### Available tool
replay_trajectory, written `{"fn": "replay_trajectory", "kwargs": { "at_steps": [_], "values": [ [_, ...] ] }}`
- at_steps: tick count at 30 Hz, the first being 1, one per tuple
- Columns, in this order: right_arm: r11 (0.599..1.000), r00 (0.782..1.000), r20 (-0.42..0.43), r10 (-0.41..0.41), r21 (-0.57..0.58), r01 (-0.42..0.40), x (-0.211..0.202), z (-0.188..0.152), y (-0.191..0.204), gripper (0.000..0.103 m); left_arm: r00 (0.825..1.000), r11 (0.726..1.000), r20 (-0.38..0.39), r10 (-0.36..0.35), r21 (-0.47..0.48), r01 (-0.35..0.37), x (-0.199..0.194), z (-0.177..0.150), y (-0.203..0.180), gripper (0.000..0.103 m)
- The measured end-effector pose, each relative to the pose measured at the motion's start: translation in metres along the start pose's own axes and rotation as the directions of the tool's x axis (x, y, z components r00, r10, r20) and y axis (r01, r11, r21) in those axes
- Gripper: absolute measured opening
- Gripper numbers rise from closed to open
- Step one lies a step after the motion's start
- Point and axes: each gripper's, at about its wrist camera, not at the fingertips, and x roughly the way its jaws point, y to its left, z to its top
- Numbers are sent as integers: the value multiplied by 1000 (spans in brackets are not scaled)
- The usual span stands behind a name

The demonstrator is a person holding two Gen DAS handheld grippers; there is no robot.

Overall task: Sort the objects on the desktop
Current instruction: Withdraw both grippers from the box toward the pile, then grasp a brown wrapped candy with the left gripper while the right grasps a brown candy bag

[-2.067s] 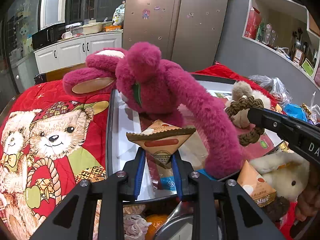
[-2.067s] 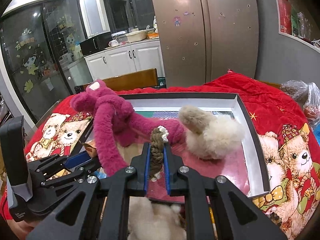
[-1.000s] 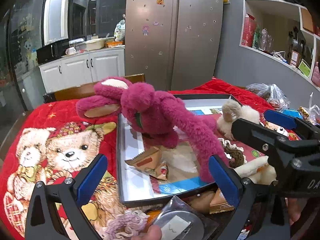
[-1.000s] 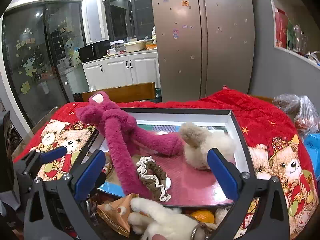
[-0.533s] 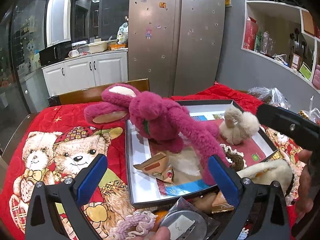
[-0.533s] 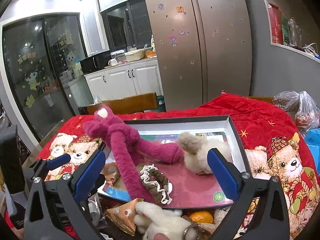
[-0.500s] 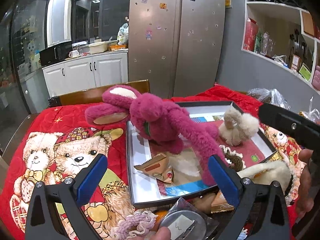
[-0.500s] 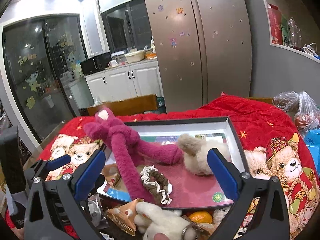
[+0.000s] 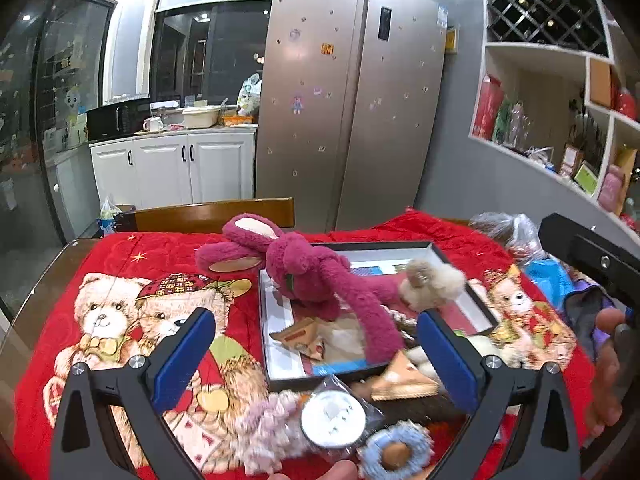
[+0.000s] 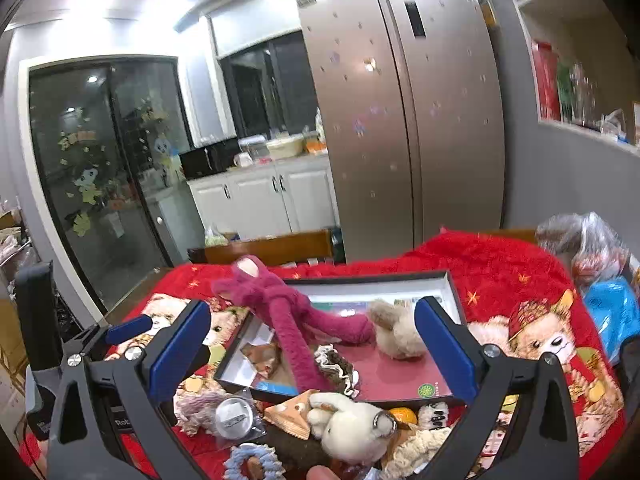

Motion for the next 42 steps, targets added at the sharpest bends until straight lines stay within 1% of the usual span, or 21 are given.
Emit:
{"fn": "replay_trajectory", "kwargs": {
  "at_steps": [2, 5, 8, 10, 13, 16, 17, 20, 22, 23, 25, 28, 30, 32, 36, 40, 42],
  "values": [
    [999, 999, 41, -28, -33, 29, -17, 0, 6, 103, 1000, 1000, 24, 0, 15, 0, -20, -5, -5, 103],
    [996, 992, 102, -69, -57, 75, -48, -6, 12, 103, 999, 999, 35, 17, 42, -18, -46, -18, -12, 103],
    [991, 983, 150, -103, -65, 113, -78, -23, 14, 103, 999, 998, 38, 28, 58, -30, -63, -36, -15, 103],
    [988, 979, 162, -125, -67, 137, -91, -39, 15, 103, 999, 997, 36, 41, 67, -43, -71, -51, -16, 103],
    [992, 989, 116, -93, -79, 102, -97, -62, 20, 103, 999, 994, 3, 35, 105, -35, -75, -78, -26, 103],
    [993, 995, 82, -64, -90, 71, -96, -89, 28, 103, 1000, 992, 0, 28, 126, -28, -73, -105, -32, 103],
    [994, 996, 69, -52, -92, 58, -92, -97, 30, 103, 1000, 991, -8, 23, 129, -22, -68, -114, -33, 103],
    [997, 1000, 21, -15, -69, 16, -78, -120, 31, 103, 997, 990, -72, 10, 143, 0, -53, -132, -36, 103],
    [998, 999, -40, 10, -63, -12, -65, -133, 29, 103, 995, 988, -96, 9, 154, 6, -46, -141, -37, 103],
    [998, 998, -56, 12, -57, -15, -60, -139, 27, 103, 994, 987, -108, 8, 161, 9, -43, -144, -38, 103],
    [999, 997, -76, 17, -43, -20, -52, -147, 23, 103, 993, 987, -116, 13, 161, 6, -40, -149, -38, 103],
    [999, 992, -116, 52, 6, -51, -42, -154, 11, 103, 992, 987, -125, 10, 161, 11, -36, -150, -38, 103],
    [997, 989, -128, 69, 26, -67, -38, -156, 8, 103, 991, 988, -131, 11, 156, 9, -33, -150, -37, 103],
    [997, 988, -136, 77, 30, -73, -34, -158, 7, 103, 988, 989, -156, 4, 149, 19, -27, -149, -36, 103],
    [993, 977, -179, 112, 49, -105, -23, -163, 7, 103, 981, 990, -192, -9, 135, 35, -17, -149, -34, 103],
    [992, 963, -235, 128, 26, -126, -8, -171, 16, 103, 979, 991, -203, 10, 131, 17, -11, -147, -31, 103],
    [990, 959, -247, 139, 21, -138, -4, -172, 19, 103, 976, 991, -217, 20, 134, 10, -5, -146, -29, 103]
  ]
}}
